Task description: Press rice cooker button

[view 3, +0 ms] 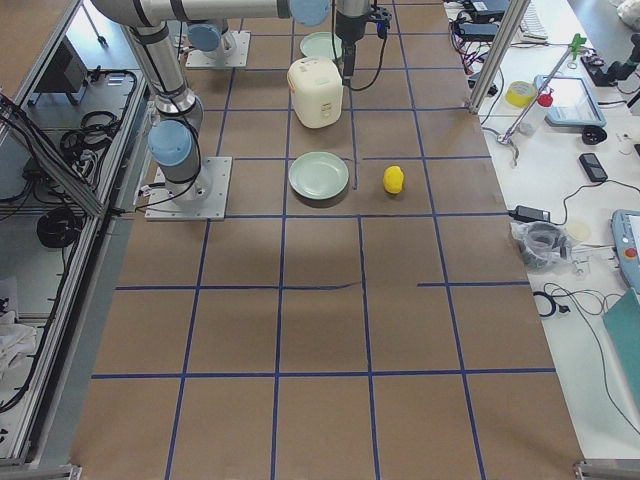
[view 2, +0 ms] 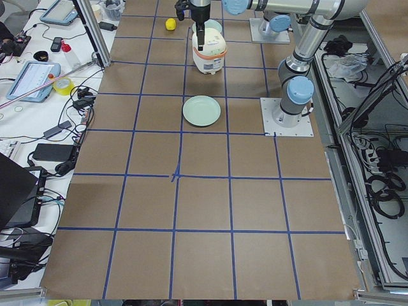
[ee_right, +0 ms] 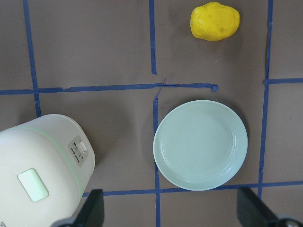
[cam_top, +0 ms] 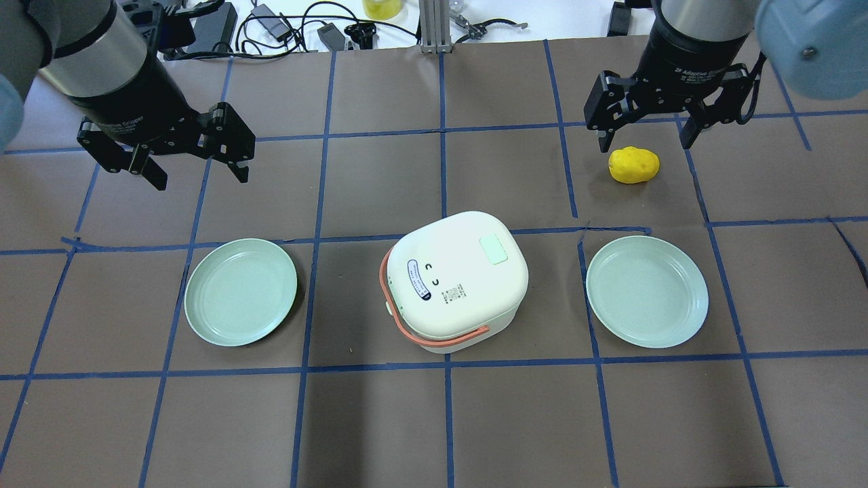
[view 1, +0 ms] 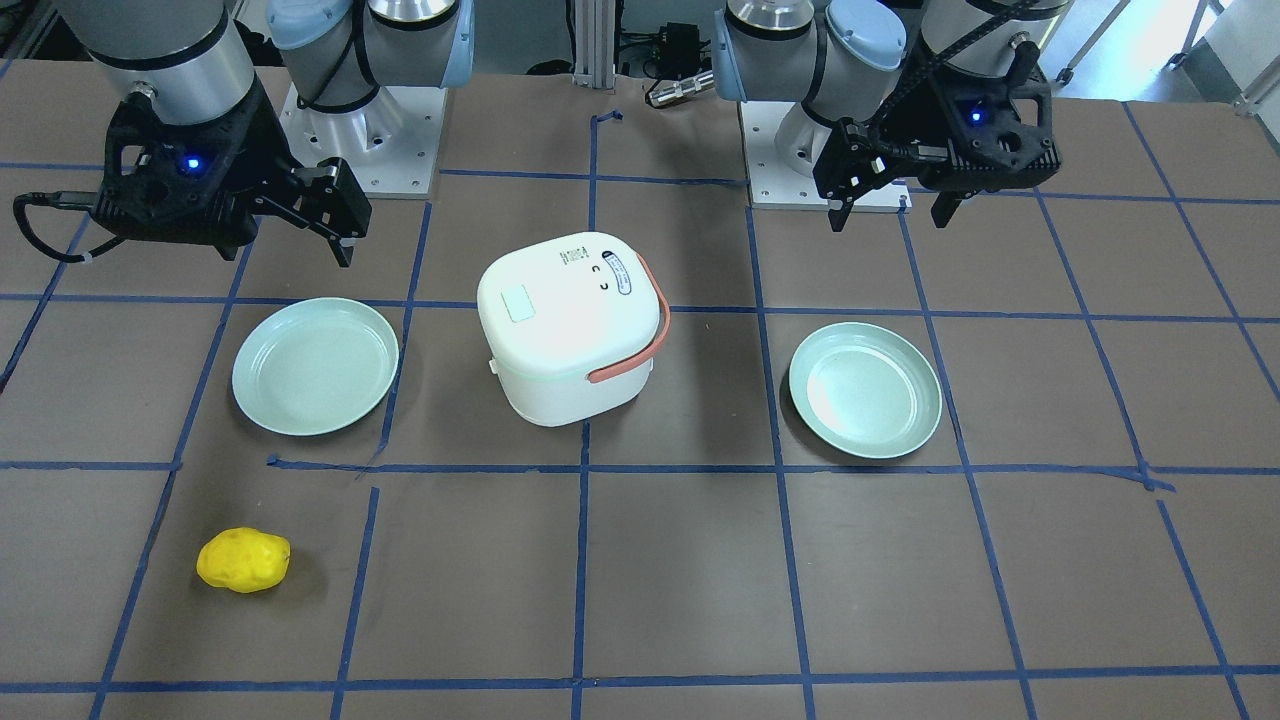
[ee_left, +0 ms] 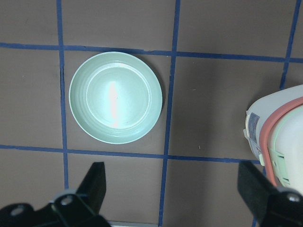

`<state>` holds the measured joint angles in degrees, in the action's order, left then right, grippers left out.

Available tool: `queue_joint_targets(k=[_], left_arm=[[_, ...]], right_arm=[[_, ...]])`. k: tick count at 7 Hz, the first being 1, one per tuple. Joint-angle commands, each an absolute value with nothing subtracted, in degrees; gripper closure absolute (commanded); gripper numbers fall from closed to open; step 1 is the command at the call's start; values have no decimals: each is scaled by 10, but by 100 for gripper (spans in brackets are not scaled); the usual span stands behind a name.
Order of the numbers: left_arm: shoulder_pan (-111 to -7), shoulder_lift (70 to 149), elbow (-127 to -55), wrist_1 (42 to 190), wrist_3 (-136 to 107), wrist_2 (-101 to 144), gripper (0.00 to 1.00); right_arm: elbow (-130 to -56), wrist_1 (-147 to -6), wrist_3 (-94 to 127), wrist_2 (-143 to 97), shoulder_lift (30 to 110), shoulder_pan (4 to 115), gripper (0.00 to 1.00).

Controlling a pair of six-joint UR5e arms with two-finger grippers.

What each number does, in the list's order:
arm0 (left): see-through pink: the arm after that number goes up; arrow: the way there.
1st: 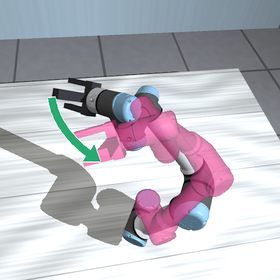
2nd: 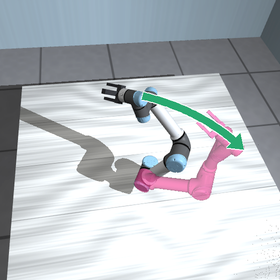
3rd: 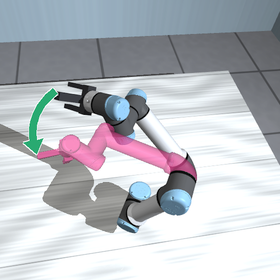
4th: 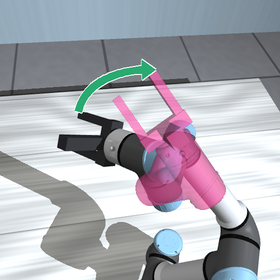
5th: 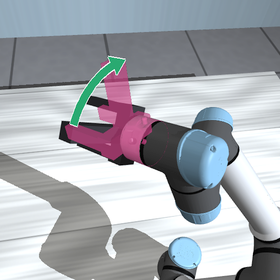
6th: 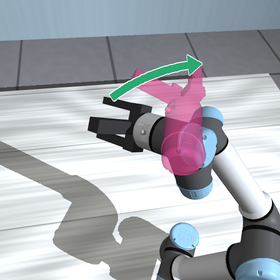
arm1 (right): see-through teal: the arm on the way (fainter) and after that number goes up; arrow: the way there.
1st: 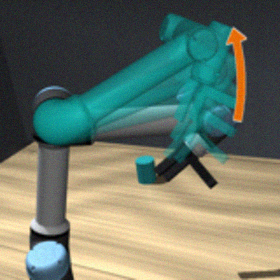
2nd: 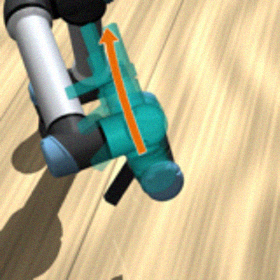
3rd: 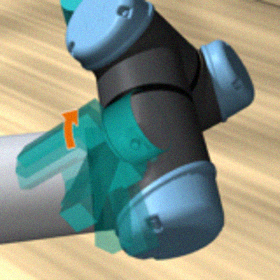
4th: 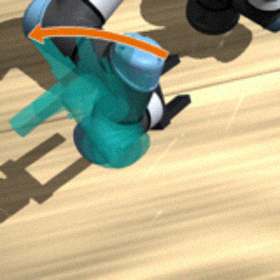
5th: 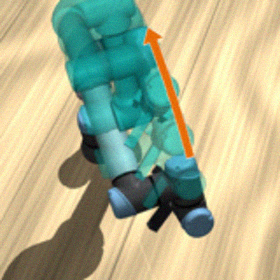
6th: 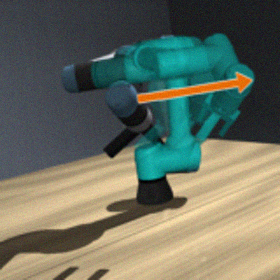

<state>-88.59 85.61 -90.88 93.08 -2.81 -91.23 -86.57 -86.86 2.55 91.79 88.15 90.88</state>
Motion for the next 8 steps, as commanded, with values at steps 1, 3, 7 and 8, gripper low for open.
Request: queue_joint_targets(k=[1, 3, 7, 8], left_arm=[[-886, 856, -909, 931, -28, -912, 0], [-886, 856, -909, 931, -28, -912, 0], [-886, 856, -909, 931, -28, -912, 0], [-886, 856, -909, 931, -28, -912, 0]], right_arm=[[-866, -855, 25, 919, 882, 909, 0], [-860, -857, 25, 914, 883, 909, 0], [-844, -856, 25, 921, 883, 909, 0], [-843, -852, 25, 924, 883, 910, 0]])
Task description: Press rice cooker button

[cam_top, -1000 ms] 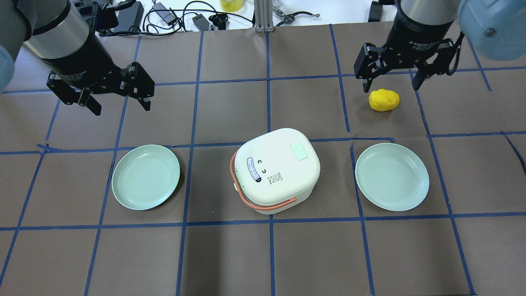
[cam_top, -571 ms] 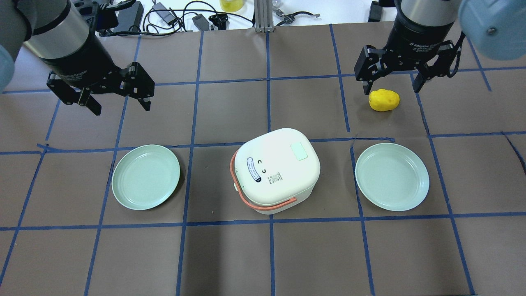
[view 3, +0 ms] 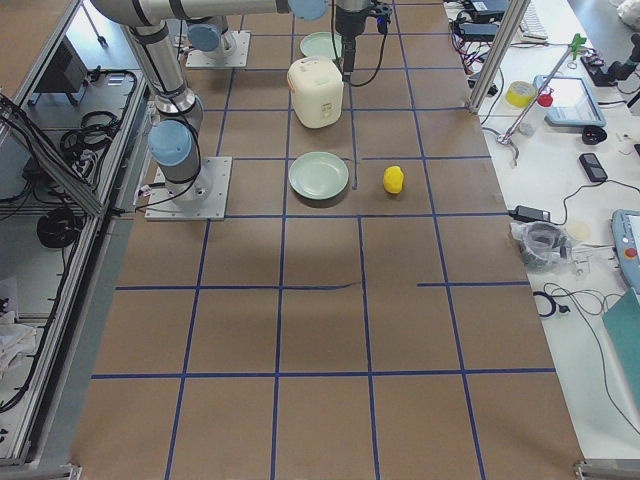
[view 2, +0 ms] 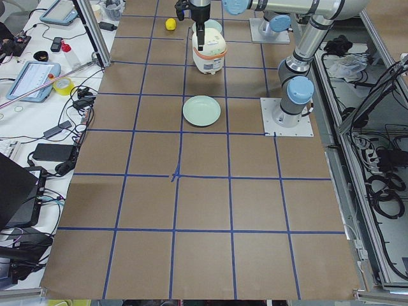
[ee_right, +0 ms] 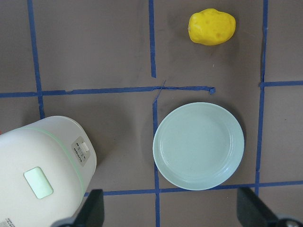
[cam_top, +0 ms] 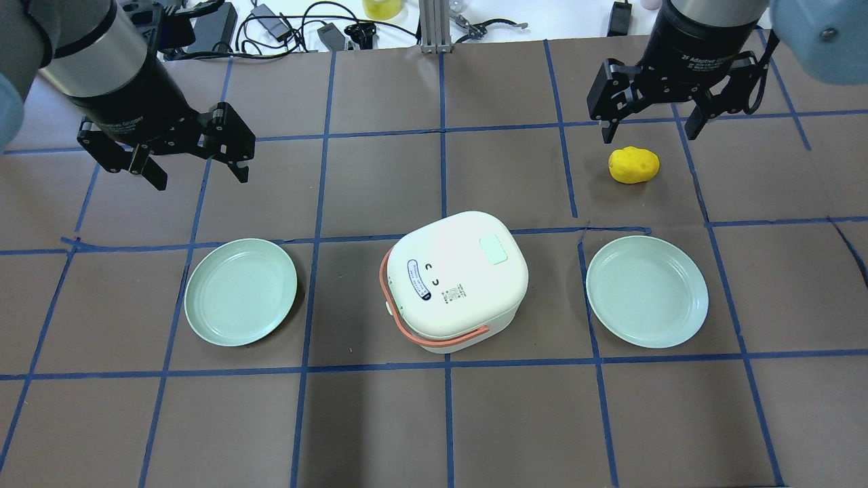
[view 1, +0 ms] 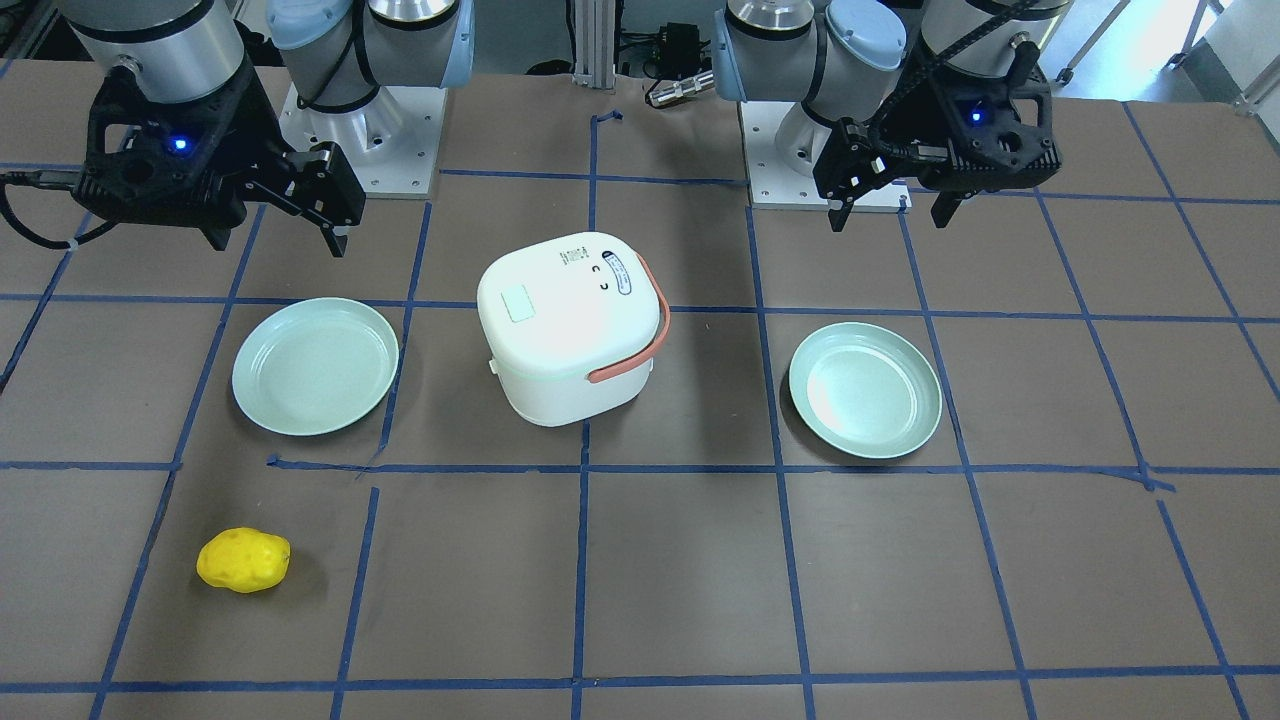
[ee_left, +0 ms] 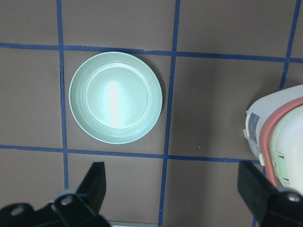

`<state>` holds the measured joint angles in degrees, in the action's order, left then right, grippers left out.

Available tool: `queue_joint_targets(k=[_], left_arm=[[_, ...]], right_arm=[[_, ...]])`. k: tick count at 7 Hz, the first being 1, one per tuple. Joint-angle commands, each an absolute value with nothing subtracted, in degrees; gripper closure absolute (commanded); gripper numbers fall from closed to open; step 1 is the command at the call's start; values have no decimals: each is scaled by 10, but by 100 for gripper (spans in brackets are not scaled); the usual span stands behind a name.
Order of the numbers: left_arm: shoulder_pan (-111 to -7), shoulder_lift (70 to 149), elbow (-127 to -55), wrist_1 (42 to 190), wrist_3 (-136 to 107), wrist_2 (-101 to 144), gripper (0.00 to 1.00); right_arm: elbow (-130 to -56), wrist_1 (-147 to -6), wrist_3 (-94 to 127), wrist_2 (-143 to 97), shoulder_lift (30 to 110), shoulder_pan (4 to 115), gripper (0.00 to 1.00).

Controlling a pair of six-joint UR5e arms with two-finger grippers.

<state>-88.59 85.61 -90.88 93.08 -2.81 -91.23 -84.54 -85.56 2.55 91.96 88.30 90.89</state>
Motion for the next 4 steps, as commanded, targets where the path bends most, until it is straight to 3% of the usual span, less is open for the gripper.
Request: queue_joint_targets(k=[1, 4], left_arm=[[-886, 856, -909, 931, -28, -912, 0], [-886, 856, -909, 931, -28, -912, 0]], right_arm=[[-842, -853, 25, 923, 883, 911, 0], [-845, -853, 25, 924, 882, 911, 0]])
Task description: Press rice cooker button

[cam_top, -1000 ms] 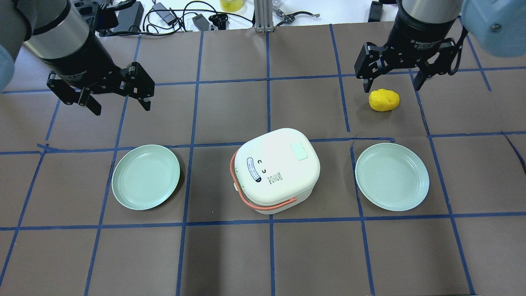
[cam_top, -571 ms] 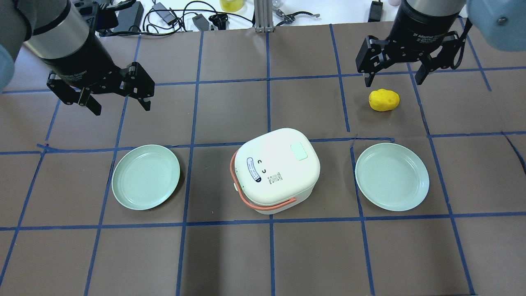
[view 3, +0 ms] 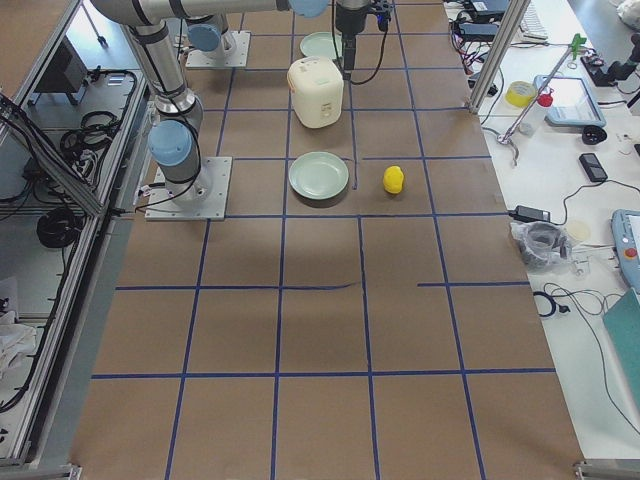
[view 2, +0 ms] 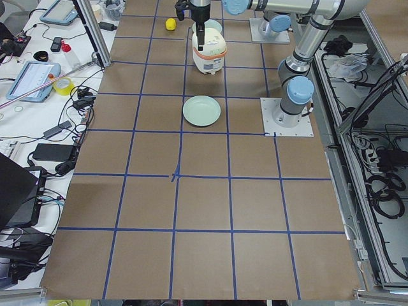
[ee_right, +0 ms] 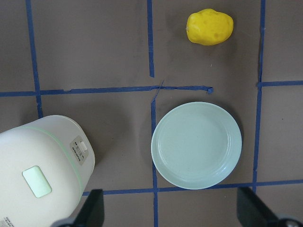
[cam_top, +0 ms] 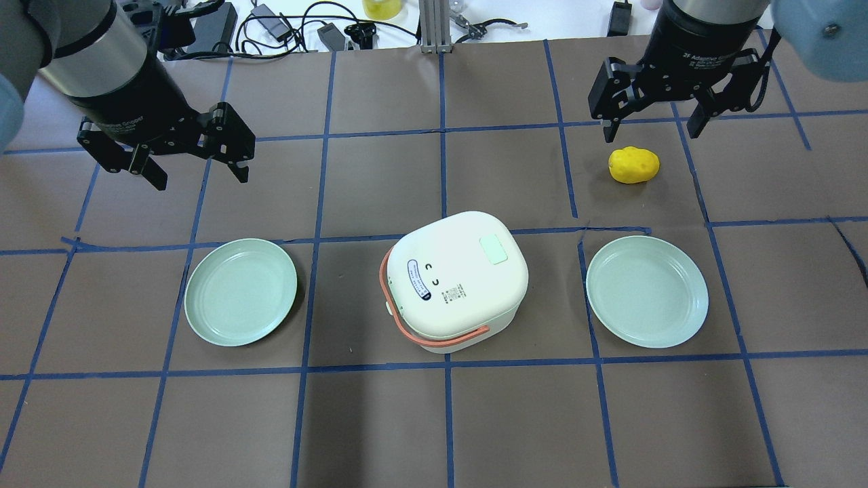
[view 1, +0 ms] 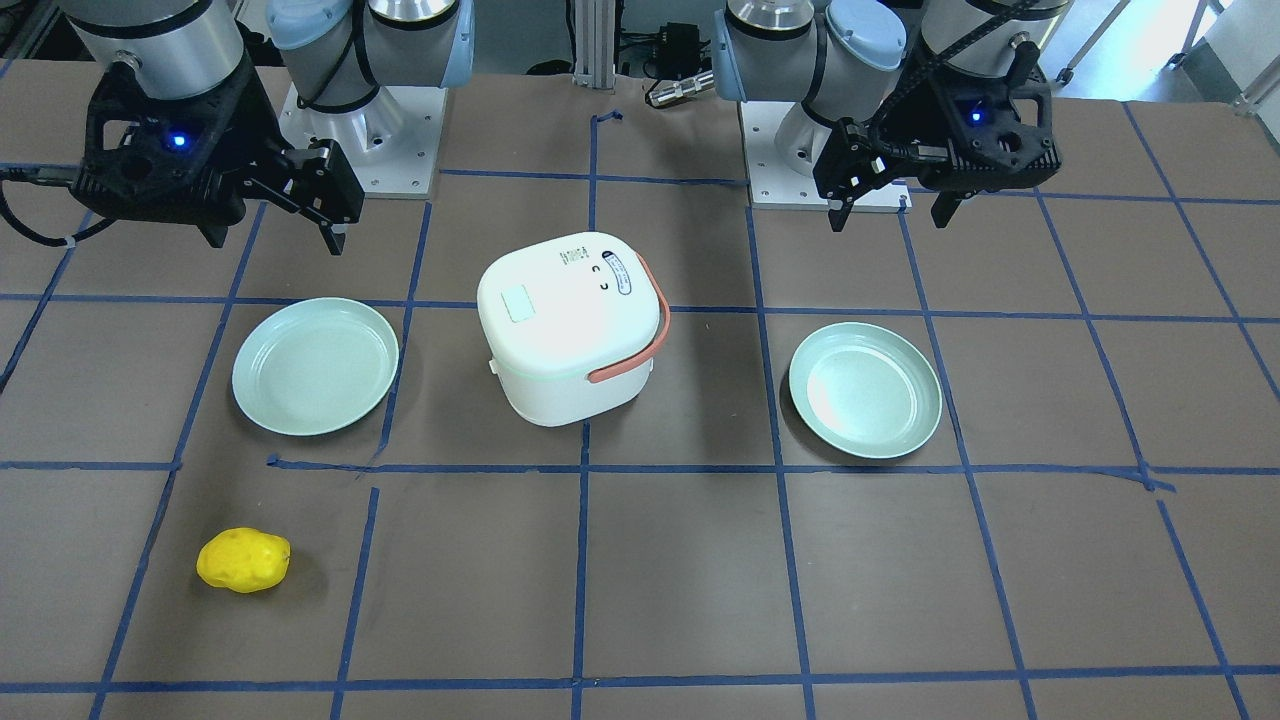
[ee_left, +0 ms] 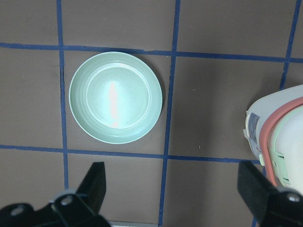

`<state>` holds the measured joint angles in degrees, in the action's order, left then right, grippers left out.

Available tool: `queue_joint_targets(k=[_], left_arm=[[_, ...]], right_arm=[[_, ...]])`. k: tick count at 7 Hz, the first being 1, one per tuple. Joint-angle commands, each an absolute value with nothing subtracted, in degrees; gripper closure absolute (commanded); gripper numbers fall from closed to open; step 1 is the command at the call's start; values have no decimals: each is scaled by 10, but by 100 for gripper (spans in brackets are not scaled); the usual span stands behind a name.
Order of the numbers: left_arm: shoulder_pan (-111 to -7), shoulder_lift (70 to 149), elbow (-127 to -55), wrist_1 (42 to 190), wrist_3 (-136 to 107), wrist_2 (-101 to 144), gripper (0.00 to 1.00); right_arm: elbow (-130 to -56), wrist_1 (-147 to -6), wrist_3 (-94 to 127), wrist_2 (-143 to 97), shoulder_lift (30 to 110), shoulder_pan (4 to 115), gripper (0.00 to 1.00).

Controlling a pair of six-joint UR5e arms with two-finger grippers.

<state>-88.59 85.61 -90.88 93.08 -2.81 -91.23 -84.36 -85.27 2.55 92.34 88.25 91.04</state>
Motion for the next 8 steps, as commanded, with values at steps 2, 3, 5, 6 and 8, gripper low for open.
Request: queue_joint_targets(k=[2, 3, 5, 6, 8], left_arm=[[-886, 856, -909, 931, -28, -912, 0], [-886, 857, -909, 931, -28, -912, 0], [-886, 856, -909, 931, -28, -912, 0], [-886, 857, -909, 931, -28, -912, 0], [-886, 856, -909, 931, -28, -912, 0]], right_arm=[[-854, -851, 35, 913, 880, 922, 0], [-860, -854, 36, 912, 880, 939, 0], [-865, -860, 36, 881, 867, 962, 16], [-871, -867, 38, 868, 861, 977, 30], [-896, -909, 103, 868, 854, 1007, 67]])
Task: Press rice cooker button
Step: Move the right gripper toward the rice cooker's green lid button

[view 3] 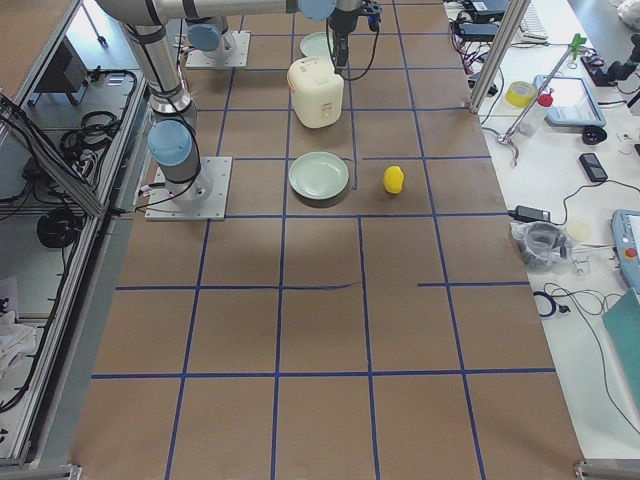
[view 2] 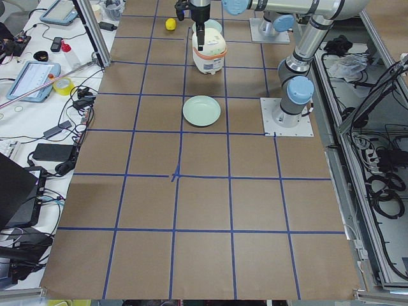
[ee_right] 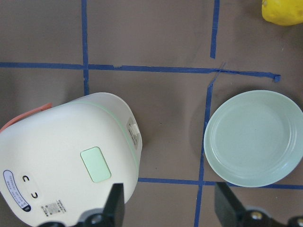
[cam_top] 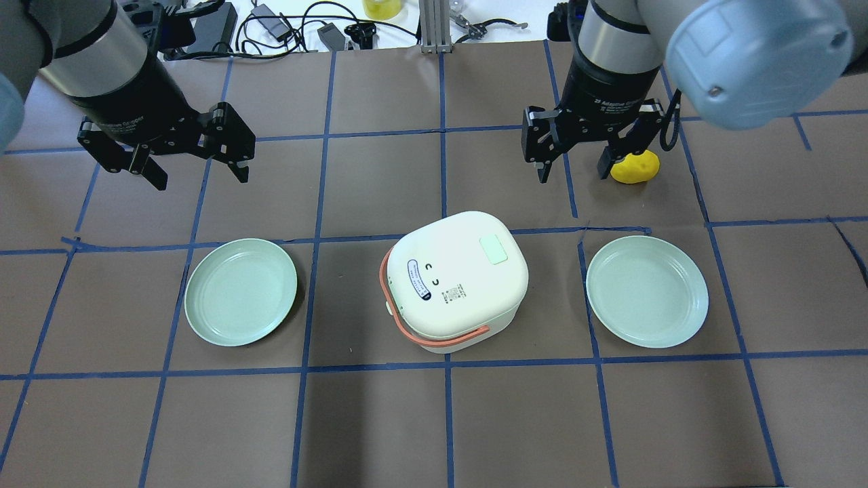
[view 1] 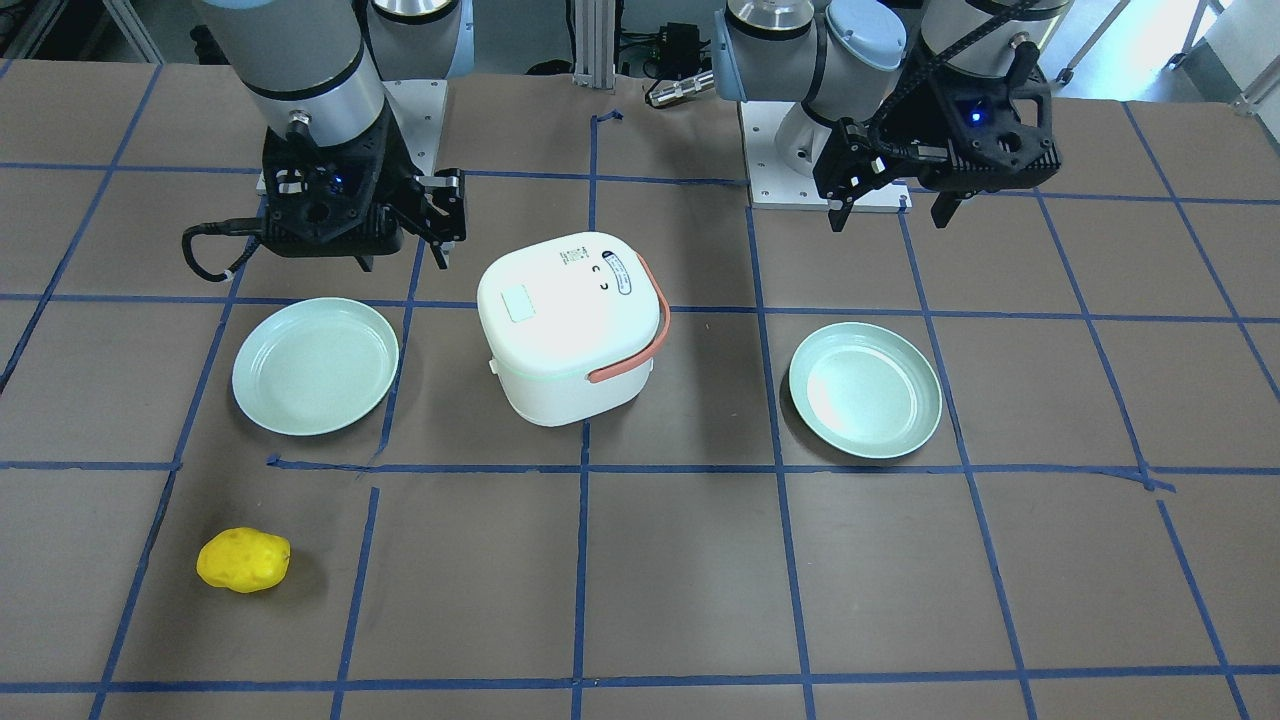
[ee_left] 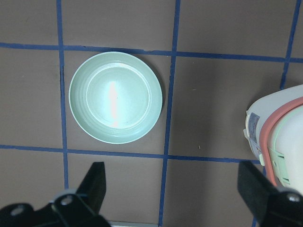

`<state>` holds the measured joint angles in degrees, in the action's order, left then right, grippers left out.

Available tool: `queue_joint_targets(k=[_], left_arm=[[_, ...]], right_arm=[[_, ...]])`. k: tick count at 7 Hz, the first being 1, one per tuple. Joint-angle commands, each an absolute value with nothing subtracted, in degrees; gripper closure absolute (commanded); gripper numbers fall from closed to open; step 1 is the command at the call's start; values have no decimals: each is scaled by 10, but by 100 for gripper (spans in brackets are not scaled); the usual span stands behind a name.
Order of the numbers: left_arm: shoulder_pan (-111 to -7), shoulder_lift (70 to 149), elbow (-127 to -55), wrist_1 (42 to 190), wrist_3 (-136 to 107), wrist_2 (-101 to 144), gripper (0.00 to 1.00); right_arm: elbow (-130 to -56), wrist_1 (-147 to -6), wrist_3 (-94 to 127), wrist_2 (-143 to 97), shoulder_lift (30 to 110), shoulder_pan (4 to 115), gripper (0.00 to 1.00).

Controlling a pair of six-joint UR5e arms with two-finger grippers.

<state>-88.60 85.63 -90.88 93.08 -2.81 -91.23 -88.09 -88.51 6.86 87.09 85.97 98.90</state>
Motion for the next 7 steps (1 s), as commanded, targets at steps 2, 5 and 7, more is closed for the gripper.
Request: queue_joint_targets(k=[2, 5, 7], left_arm=[[-886, 856, -909, 931, -28, -912, 0], [-886, 856, -909, 931, -28, -912, 0], [-886, 856, -909, 931, -28, -912, 0]], right_arm=[[-912, -920, 105, 865, 846, 1023, 90], [-941, -921, 105, 837, 839, 1025, 96], [-943, -924, 104, 835, 826, 1031, 100]])
